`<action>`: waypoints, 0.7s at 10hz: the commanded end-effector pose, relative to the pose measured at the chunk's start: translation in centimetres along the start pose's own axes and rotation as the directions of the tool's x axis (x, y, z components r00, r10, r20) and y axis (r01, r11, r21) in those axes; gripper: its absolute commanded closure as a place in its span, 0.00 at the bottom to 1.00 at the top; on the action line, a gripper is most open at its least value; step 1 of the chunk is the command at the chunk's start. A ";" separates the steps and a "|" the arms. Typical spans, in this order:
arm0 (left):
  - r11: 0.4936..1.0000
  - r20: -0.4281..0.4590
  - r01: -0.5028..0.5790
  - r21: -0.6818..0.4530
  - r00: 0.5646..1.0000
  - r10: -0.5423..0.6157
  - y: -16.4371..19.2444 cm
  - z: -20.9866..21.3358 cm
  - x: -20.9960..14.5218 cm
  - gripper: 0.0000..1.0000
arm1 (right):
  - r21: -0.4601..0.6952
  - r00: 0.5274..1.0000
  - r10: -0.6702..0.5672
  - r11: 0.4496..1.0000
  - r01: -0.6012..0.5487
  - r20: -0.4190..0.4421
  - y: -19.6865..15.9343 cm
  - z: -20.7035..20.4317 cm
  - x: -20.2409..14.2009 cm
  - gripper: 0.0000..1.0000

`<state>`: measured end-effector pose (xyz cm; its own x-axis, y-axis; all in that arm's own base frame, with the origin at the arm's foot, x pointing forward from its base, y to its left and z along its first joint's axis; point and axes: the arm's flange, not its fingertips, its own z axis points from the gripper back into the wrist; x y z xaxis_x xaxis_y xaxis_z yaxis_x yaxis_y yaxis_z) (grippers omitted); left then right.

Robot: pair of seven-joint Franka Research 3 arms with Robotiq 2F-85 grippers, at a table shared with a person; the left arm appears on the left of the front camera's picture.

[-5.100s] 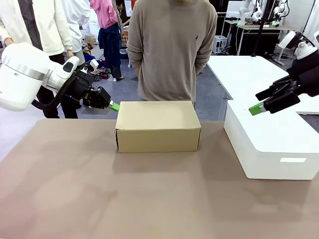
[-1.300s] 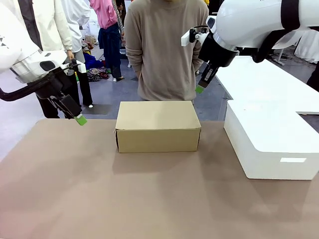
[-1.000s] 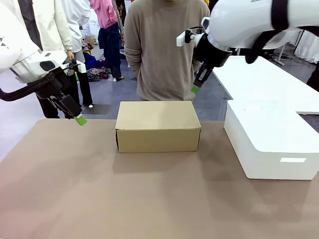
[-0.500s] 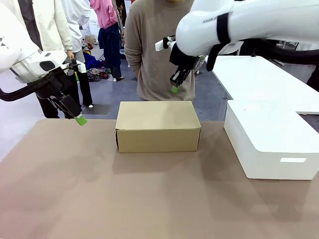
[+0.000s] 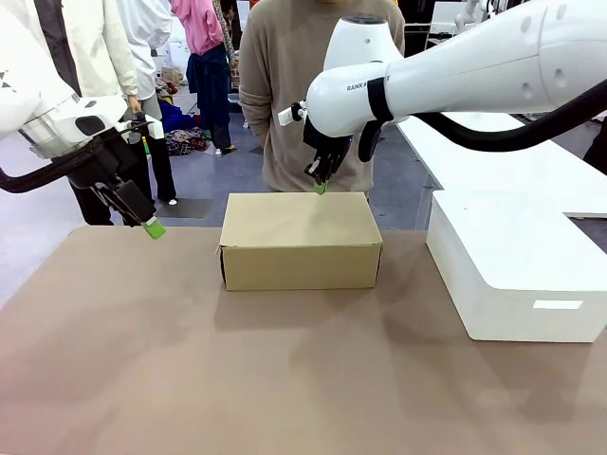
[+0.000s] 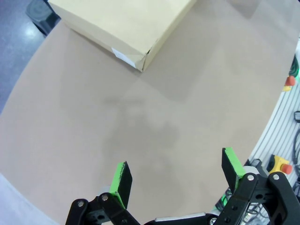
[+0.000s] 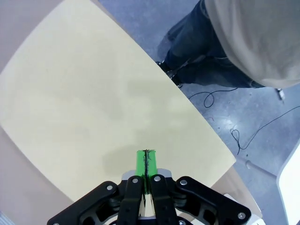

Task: Pack the shoes into the box.
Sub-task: Press down on the lid of the Shoes Box.

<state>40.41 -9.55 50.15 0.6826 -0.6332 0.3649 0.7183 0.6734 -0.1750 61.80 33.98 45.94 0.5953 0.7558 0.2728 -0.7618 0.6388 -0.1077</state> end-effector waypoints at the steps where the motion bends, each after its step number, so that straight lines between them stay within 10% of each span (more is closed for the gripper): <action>1: 1.000 0.016 0.017 -0.003 1.000 -0.017 0.1 -0.1 -0.4 0.00 | -0.001 0.999 -0.039 0.999 0.039 -0.028 0.0 -0.6 1.3 1.00; 7: 1.000 0.016 0.017 -0.003 1.000 -0.017 0.1 -0.1 -0.4 0.00 | 0.002 0.997 -0.051 0.999 0.051 -0.061 0.1 -5.0 0.2 1.00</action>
<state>40.41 -9.55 50.14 0.6826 -0.6332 0.3649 0.7183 0.6734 -0.1751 62.95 34.66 41.48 0.6242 0.7484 0.2243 -0.7563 0.6508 -0.0669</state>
